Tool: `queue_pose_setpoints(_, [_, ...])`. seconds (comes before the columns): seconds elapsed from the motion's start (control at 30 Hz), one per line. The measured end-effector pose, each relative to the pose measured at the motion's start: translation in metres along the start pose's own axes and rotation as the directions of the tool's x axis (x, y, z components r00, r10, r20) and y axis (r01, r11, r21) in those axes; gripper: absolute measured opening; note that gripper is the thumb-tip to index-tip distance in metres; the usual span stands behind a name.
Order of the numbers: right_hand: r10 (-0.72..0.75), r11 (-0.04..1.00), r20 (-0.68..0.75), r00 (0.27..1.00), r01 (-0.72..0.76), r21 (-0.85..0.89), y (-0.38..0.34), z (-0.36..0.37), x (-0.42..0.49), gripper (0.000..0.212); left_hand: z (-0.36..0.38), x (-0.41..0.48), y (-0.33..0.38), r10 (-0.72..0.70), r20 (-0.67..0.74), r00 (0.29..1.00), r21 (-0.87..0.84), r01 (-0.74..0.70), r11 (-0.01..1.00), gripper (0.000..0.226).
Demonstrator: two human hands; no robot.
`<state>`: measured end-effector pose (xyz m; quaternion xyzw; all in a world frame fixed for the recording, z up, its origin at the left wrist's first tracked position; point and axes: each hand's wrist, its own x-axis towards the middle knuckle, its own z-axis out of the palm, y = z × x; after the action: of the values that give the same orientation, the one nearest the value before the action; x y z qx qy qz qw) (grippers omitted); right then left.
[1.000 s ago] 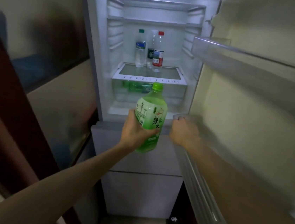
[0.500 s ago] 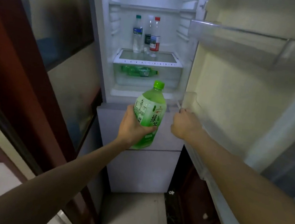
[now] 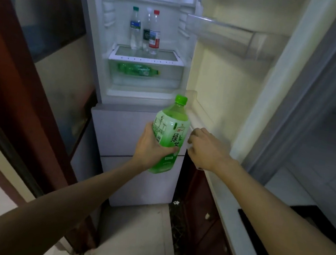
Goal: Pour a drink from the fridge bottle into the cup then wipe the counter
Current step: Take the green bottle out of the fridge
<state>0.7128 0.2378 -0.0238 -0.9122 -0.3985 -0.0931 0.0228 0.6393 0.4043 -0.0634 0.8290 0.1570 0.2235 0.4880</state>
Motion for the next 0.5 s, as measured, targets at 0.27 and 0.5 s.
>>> queue_pose_setpoints(0.27, [-0.085,0.992,-0.324,0.942,0.111,0.06,0.052,-0.043,-0.065,0.025,0.031,-0.015,0.056,0.018,-0.1,0.995,-0.024,-0.021,1.0,0.079])
queue_pose_setpoints(0.5, [0.289,0.92,-0.764,0.577,0.052,0.388,0.11,-0.048,-0.129,0.017,0.061,-0.043,0.078,0.01,-0.129,0.992,-0.055,-0.017,0.998,0.077])
